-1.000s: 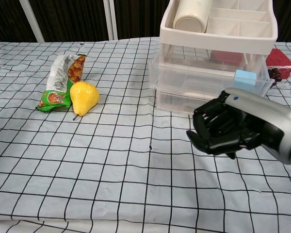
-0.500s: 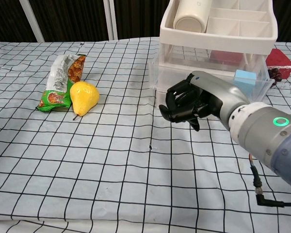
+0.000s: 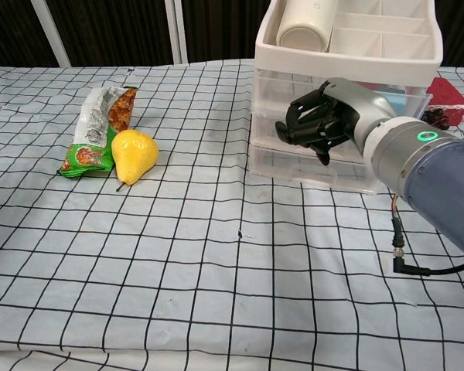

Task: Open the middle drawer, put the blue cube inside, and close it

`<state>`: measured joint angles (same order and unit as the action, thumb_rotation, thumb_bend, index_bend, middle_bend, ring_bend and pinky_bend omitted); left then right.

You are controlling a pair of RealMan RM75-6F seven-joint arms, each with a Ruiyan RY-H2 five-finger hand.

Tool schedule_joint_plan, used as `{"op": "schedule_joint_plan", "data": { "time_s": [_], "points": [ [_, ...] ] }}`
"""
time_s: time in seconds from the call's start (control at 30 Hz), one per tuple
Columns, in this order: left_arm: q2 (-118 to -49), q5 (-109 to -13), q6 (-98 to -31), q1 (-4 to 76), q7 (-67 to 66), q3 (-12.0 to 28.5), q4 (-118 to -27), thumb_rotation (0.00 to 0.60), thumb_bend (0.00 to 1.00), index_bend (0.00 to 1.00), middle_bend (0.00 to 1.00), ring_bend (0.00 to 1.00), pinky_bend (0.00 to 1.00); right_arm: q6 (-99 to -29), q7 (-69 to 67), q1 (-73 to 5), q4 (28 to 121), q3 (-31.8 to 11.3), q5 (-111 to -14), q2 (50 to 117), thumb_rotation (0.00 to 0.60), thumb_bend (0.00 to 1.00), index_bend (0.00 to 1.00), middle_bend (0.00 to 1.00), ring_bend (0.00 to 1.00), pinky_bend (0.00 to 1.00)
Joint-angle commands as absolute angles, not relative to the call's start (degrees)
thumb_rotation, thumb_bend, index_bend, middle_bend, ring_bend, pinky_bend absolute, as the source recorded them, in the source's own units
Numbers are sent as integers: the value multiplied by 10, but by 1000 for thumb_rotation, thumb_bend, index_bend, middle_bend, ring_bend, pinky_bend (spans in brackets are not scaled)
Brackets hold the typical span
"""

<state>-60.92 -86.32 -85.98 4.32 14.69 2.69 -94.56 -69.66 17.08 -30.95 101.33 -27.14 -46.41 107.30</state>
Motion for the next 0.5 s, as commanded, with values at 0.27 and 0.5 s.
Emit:
{"op": "schedule_joint_plan", "data": {
  "time_s": [0.27, 0.5],
  "points": [
    [-610, -863, -859, 43, 146, 27, -945, 600, 29, 0, 0, 0, 0, -700, 166, -315, 1004, -296, -409, 1055, 600, 484, 757, 810, 846, 757],
    [-609, -864, -860, 43, 146, 27, -946, 600, 29, 0, 0, 0, 0, -706, 162, -317, 1007, -301, -398, 1043, 600, 484, 756, 810, 846, 757]
  ]
}}
